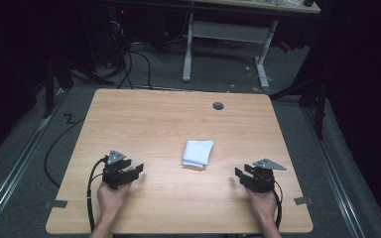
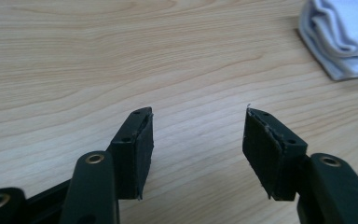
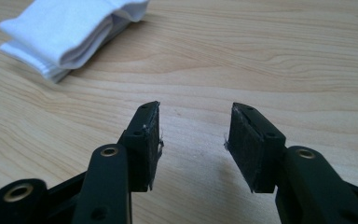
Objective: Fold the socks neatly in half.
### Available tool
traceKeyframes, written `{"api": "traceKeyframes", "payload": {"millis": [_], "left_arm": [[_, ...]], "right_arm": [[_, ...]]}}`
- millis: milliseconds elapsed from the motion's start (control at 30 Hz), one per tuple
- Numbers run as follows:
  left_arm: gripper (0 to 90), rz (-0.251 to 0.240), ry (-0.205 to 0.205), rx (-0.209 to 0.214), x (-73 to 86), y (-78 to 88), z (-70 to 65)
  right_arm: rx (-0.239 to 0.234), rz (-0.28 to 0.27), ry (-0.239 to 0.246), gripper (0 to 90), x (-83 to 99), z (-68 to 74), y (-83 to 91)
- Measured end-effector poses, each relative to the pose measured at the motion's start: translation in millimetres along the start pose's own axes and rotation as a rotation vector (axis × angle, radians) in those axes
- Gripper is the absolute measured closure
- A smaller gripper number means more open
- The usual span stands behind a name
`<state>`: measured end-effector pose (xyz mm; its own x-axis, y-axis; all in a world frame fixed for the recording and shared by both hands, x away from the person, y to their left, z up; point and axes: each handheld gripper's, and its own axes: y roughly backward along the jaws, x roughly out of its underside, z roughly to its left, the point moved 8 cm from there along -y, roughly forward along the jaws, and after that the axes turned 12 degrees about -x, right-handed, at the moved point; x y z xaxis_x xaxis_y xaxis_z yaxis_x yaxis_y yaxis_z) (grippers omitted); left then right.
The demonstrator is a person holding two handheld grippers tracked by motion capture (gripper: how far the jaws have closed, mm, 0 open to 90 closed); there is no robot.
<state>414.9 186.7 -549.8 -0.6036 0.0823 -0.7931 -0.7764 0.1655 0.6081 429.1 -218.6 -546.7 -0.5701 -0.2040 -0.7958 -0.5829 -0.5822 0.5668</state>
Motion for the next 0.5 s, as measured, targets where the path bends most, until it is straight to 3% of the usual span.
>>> {"api": "traceKeyframes", "payload": {"millis": [500], "left_arm": [[40.4, 0.025, -0.019, -0.077, 5.5, -3.5, 14.7]], "right_arm": [[0.065, 0.035, -0.019, 51.0, 12.4, -16.8, 0.3]]}}
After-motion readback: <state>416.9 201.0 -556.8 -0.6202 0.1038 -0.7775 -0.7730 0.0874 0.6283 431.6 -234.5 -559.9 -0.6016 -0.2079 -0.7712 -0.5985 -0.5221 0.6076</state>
